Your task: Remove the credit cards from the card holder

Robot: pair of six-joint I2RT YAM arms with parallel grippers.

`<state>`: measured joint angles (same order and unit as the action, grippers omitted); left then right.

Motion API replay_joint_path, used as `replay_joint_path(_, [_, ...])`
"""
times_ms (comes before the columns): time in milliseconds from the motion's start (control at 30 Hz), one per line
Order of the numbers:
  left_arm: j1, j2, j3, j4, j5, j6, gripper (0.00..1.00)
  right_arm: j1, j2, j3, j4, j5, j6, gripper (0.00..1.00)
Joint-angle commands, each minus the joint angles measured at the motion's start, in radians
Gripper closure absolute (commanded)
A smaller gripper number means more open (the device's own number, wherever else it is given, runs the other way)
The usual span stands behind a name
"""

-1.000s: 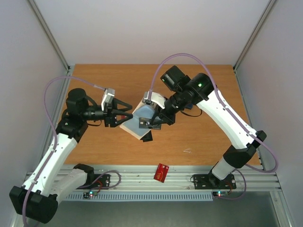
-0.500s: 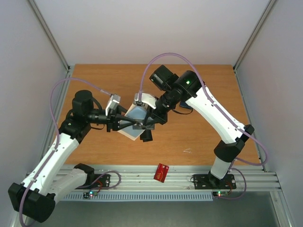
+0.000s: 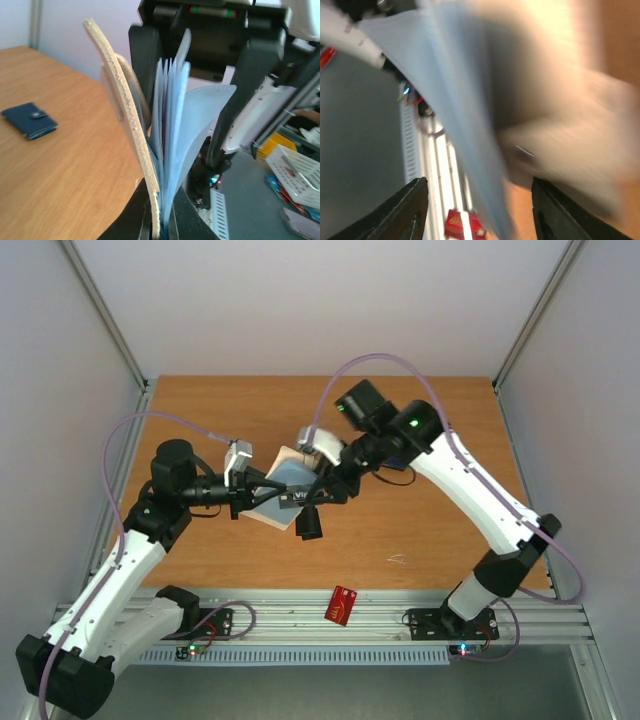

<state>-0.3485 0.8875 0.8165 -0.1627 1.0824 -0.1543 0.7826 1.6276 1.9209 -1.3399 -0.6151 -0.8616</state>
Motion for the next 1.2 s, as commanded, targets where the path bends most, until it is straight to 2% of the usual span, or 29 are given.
replay_joint_path(0, [0.019,-0.050,-0.077,0.191,-0.167,-0.089,1.00,-0.182,-0.157,-0.203,0.382,-0.117,0.241,0.39])
replay_joint_path(67, [0.027,-0.064,-0.105,0.281,-0.169,-0.147,1.00,-0.203,-0.227,-0.319,0.527,-0.138,0.317,0.35])
replay_joint_path(133, [0.027,-0.073,-0.120,0.334,-0.146,-0.170,1.00,-0.203,-0.267,-0.414,0.627,-0.111,0.376,0.36])
replay_joint_path(267, [0.030,-0.088,-0.136,0.334,-0.178,-0.173,1.00,-0.203,-0.293,-0.501,0.704,-0.148,0.450,0.44])
replay_joint_path(367, [0.034,-0.103,-0.152,0.364,-0.199,-0.188,1.00,-0.203,-0.322,-0.598,0.830,-0.194,0.556,0.47])
replay_joint_path(467, [0.037,-0.111,-0.160,0.374,-0.202,-0.203,1.00,-0.199,-0.343,-0.680,0.925,-0.241,0.630,0.55])
replay_joint_path(533, [0.037,-0.114,-0.162,0.374,-0.198,-0.204,1.00,-0.195,-0.348,-0.710,0.973,-0.263,0.659,0.62])
replay_joint_path(600, [0.037,-0.110,-0.164,0.378,-0.197,-0.206,1.00,-0.189,-0.338,-0.719,1.005,-0.297,0.676,0.63])
replay_joint_path(667, [0.037,-0.108,-0.165,0.384,-0.193,-0.210,1.00,-0.177,-0.319,-0.714,1.009,-0.339,0.676,0.65])
replay_joint_path(767, [0.038,-0.107,-0.160,0.382,-0.193,-0.211,1.00,-0.162,-0.307,-0.715,1.007,-0.377,0.671,0.75])
replay_joint_path(867, [0.038,-0.107,-0.161,0.381,-0.188,-0.214,1.00,-0.161,-0.305,-0.716,1.006,-0.399,0.668,0.98])
replay_joint_path(1167, [0.042,-0.112,-0.172,0.384,-0.183,-0.214,0.98,-0.179,-0.331,-0.665,0.782,-0.355,0.512,0.99])
